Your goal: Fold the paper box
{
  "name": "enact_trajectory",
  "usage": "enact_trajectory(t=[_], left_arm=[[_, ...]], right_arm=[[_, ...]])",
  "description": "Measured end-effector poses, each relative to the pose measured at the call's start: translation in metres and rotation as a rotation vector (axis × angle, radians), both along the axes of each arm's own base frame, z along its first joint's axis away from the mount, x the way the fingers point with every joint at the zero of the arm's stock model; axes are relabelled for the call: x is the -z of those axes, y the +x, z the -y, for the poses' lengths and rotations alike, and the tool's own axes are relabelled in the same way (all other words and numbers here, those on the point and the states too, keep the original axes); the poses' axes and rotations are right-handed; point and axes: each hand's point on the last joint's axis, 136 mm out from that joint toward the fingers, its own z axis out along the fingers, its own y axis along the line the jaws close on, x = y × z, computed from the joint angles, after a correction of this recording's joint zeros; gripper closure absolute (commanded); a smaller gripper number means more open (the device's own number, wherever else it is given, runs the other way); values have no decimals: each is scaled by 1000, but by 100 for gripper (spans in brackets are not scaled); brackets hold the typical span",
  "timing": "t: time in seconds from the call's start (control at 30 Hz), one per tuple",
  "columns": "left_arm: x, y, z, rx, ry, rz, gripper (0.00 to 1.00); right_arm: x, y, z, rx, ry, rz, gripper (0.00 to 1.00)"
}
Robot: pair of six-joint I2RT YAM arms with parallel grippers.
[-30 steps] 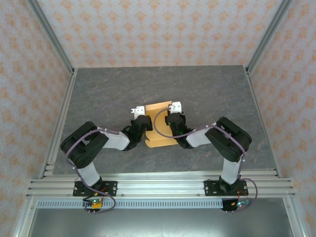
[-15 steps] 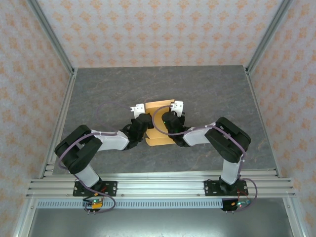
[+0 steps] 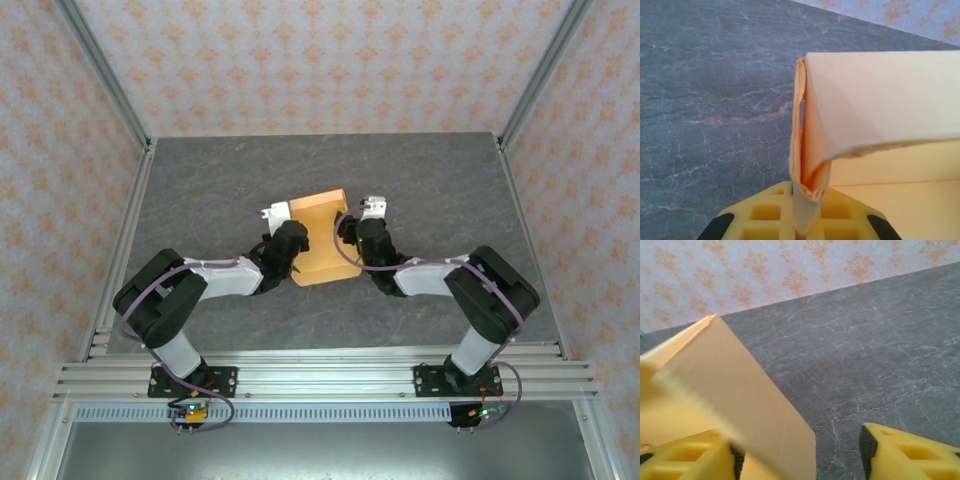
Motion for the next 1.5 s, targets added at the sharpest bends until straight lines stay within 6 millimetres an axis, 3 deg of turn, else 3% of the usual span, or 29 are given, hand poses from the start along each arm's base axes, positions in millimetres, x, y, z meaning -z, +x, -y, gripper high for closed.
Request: enact_trajectory(t=[0.23,0.33,0.6,0.83,0.93,1.3,1.5], left_arm=[[5,8,-12,-30,20,-22,100],[6,9,-12,-16,37,-29,100],[6,11,1,193,130,-54,100],[-9,16,4,380,128,-37,100],[-11,12,15,463,131,-30,100],[-20,3,32,606,150,5,100],[-34,3,32,627,190,49,100]], right_arm=[[-5,-13,20,-155,76,-22,29],[-16,-16,27,-247,82,-8,27],[-42,-16,20,-552,-138,27,20],[-10,-55,6,-806,-258,-12,18],[-1,-64,4,-863,-280,-34,19],[11,-64,3,-907,-331,-28,26],[13,-60,7,-889,-378,-12,22]])
